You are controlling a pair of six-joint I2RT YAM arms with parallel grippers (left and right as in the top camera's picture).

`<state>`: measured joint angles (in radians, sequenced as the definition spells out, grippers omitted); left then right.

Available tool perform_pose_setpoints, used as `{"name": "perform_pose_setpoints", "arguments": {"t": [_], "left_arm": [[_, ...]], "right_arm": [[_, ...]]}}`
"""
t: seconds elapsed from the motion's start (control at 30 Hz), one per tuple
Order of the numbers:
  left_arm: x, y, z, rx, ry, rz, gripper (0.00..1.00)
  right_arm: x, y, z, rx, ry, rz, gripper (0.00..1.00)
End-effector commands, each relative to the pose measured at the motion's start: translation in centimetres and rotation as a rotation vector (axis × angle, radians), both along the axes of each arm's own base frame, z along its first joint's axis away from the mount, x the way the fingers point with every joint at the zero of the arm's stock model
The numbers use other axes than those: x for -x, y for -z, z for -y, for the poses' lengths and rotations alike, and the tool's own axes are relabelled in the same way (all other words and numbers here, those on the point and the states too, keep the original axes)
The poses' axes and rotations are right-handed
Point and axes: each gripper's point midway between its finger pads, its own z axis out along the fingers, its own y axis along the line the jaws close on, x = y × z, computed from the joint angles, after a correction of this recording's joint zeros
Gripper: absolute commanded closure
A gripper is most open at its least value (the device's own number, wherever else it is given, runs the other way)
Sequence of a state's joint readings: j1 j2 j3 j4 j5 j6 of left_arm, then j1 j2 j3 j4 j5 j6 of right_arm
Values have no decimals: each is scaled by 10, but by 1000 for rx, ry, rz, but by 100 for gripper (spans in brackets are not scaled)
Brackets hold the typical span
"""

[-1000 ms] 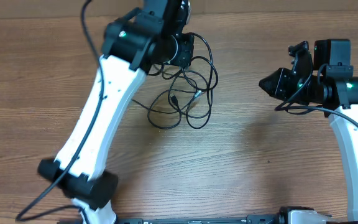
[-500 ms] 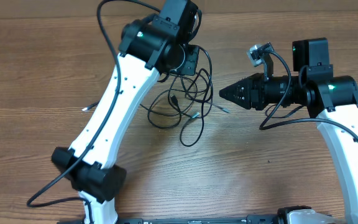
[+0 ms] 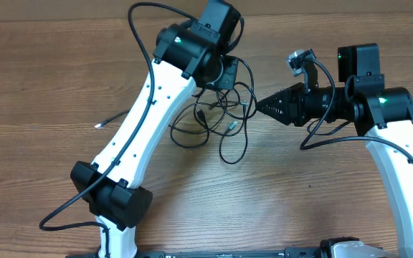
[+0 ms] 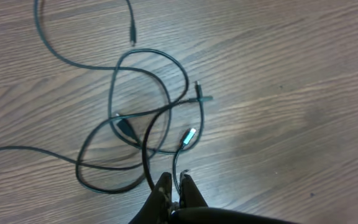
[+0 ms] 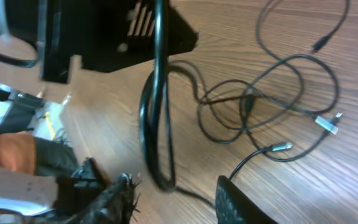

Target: Untangle cables

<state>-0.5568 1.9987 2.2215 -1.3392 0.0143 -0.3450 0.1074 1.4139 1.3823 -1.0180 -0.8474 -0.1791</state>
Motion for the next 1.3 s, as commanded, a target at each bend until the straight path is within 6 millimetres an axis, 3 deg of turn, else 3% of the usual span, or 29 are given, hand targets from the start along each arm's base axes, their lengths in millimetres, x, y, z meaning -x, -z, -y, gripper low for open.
{"name": "perform_pose_setpoints", "arguments": {"t": [0.0,0.2,0.63,0.8,0.97,1.07,1.13,1.2,1.27], "left_arm": [[3,-4,7,24,-3,0,96],[3,-4,7,25,-3,0,96],[8,-5,18,86,0,-30,96],[8,-5,18,86,0,-30,96],[7,-5,15,77,-7,-28,96],[4,-3,5,55,-30,-29,96],[3,-2,-3,42,-47,-39,96],[2,0,-12,30,-65,-51,96],[2,2,-18,22,-78,-64,96]], "right_arm": [[-6,-5,4,38,18,42,63],[-5,-6,2,29,14,37,71],[7,-20,-11,-78,-57,24,73],[7,-21,-11,-83,-60,23,95],[3,-14,-6,-37,-27,22,96],[-16,13,23,122,208,-84,96],[-28,35,63,285,479,-171,96],[-30,52,118,462,817,-248,96],[-25,56,146,550,983,-269,96]]}}
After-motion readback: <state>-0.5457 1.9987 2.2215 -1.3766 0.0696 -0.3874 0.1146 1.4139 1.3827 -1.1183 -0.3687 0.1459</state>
